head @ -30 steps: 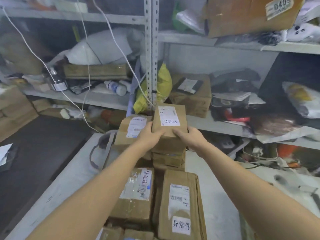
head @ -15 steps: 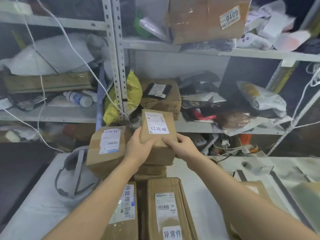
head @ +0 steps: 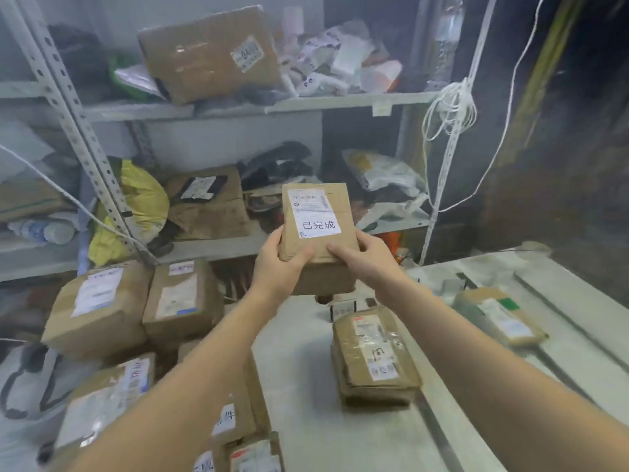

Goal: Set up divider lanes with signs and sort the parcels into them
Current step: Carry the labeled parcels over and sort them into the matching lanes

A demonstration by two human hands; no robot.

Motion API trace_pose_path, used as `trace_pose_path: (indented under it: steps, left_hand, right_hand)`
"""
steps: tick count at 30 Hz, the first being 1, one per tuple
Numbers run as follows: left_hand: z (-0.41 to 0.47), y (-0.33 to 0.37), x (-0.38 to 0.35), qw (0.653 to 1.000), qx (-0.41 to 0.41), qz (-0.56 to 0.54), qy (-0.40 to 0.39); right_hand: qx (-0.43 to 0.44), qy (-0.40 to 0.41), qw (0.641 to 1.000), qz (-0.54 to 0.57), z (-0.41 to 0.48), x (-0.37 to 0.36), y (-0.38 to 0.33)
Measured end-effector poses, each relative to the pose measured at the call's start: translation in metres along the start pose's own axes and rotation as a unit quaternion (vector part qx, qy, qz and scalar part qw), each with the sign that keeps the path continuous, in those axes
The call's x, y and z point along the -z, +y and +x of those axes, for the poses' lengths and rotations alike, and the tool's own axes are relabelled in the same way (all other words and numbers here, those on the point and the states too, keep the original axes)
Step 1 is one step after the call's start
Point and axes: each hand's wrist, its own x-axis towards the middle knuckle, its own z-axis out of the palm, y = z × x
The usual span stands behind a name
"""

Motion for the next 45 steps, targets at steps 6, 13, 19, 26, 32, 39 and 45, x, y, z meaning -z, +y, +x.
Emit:
trace_pose_path:
  steps: [6, 13, 19, 26, 32, 39, 45]
  left_hand:
    - [-0.058, 0.033, -0.162, 0.999, -0.015, -0.016, -0.035]
    - [-0.091, 0.052, -0.326, 0.994, 0.015, -0.043, -0.1]
    - [-0.071, 0.022, -0.429, 0.986, 0.063, -0.052, -0.146]
    - [-0.037, -0.046, -0.501, 0.984, 0.126, -0.04, -0.118]
    - [-0.025, -0.078, -0.523, 0.982, 0.17, -0.012, -0.078]
    - [-0.036, -0.096, -0.553, 0.976, 0.212, -0.004, -0.048]
    - [-0.045, -0.083, -0.572, 0.973, 0.222, 0.039, -0.041]
  right_hand:
    - [0.014, 0.044, 0.999, -0.016, -0.045, 0.17, 0.042]
    - [-0.021, 0.062, 0.998, -0.019, -0.066, 0.334, 0.092]
    - [-0.067, 0.072, 0.995, -0.025, -0.037, 0.416, 0.152]
    - [-0.121, 0.039, 0.991, -0.035, 0.032, 0.454, 0.229]
    - [-0.131, -0.018, 0.991, -0.026, 0.068, 0.456, 0.273]
    - [-0.157, -0.078, 0.984, -0.017, 0.086, 0.473, 0.316]
    - [-0.149, -0.13, 0.977, -0.076, 0.094, 0.495, 0.325]
